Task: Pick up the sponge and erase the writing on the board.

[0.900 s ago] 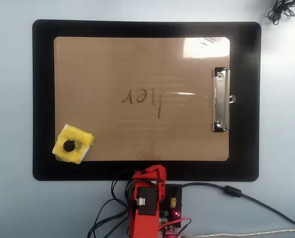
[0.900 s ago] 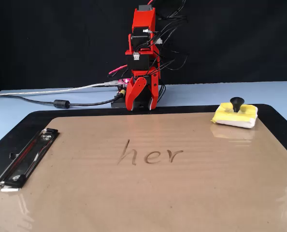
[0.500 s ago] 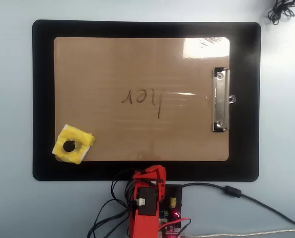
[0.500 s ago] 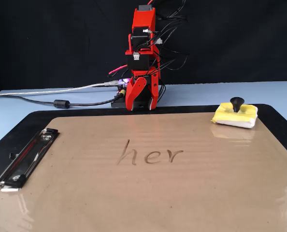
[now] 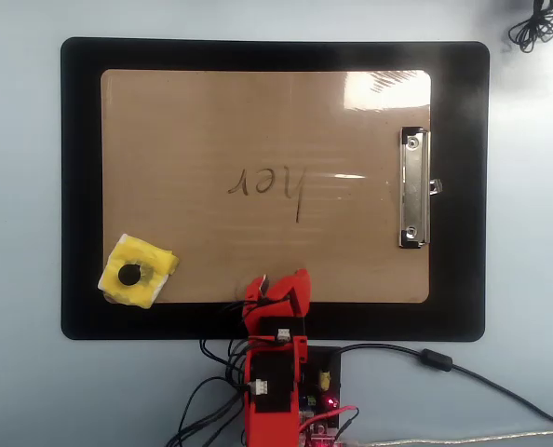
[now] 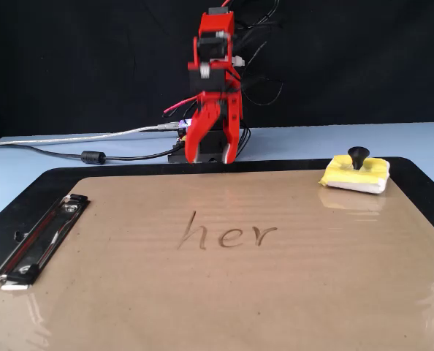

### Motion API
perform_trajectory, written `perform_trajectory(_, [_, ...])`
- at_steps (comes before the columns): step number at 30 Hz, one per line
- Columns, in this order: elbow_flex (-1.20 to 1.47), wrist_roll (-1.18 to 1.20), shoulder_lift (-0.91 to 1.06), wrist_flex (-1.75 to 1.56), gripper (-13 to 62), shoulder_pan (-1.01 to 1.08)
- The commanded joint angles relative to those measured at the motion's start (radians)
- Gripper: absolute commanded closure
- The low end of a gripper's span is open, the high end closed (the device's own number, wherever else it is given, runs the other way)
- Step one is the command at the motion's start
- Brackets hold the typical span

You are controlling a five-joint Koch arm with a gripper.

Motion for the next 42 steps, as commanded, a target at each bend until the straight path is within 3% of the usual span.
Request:
perform_trajectory(1, [-0.064,-0.11,0.063,-0.133,15.7,-0.141])
perform_trajectory(6, [-0.071,-0.486,0.06,-0.549,15.8,-0.538])
perform_trajectory(12, [-0.009,-0.612,-0.044,-1.057,17.1,-0.862])
perform_trajectory(24, [0.123,-0.612,-0.176,-1.14,17.8,-0.974])
perform_trajectory(29, [0.216,-0.471,-0.443,-1.718,19.4,-1.006])
perform_trajectory(32, [0.206,-0.39,-0.638,-1.888,19.3,-1.017])
perform_trajectory(42, [0.273,-0.249,-0.715,-1.847,19.2,-1.029])
